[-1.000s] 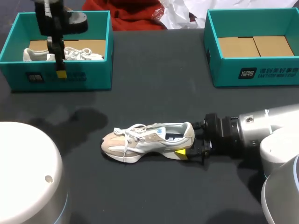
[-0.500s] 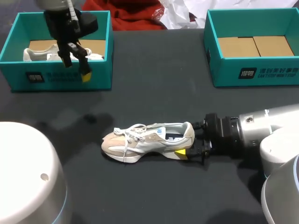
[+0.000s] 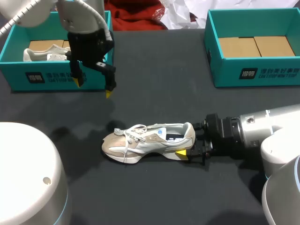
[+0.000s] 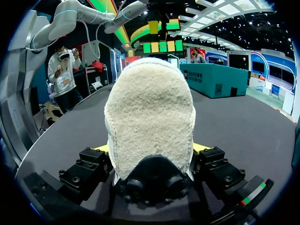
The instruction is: Take the shoe out of the shoebox, open the shoe tongue, remove and reinsert the insole, then place the shoe into the shoebox
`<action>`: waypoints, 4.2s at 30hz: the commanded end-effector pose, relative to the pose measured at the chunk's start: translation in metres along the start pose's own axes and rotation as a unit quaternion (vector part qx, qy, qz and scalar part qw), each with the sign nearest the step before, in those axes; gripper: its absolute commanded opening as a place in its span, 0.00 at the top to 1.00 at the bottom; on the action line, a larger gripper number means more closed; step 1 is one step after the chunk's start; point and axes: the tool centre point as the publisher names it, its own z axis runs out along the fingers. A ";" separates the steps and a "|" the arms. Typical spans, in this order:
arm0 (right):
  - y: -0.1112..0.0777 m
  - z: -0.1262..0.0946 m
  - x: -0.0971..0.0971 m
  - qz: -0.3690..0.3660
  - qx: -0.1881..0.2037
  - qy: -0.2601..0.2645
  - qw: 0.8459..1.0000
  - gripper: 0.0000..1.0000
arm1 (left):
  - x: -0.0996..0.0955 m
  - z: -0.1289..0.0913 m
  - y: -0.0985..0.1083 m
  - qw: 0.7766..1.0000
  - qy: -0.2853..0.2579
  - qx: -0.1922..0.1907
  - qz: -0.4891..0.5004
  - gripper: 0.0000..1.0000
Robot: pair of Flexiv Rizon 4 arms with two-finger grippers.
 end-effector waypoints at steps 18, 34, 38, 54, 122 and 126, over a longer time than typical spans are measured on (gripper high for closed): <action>0.001 0.000 0.001 0.000 0.001 -0.001 1.000 1.00 | 0.068 0.028 -0.002 0.998 -0.025 -0.017 -0.063 0.00; 0.001 0.000 0.001 0.000 0.001 -0.001 1.000 1.00 | 0.120 0.043 -0.007 0.993 -0.055 -0.026 -0.096 0.00; 0.001 0.000 0.001 0.000 0.001 -0.001 1.000 1.00 | 0.124 0.046 -0.007 0.992 -0.061 -0.028 -0.103 0.00; 0.001 0.000 0.001 0.000 0.001 -0.001 1.000 1.00 | 0.172 0.077 -0.023 0.984 -0.079 -0.045 -0.155 0.00; 0.001 0.000 0.001 0.000 0.001 -0.001 1.000 1.00 | 0.156 0.115 -0.021 0.952 -0.181 -0.074 -0.236 0.55; 0.001 0.000 0.001 0.000 0.001 -0.001 1.000 1.00 | 0.157 0.111 -0.020 0.953 -0.180 -0.071 -0.233 0.56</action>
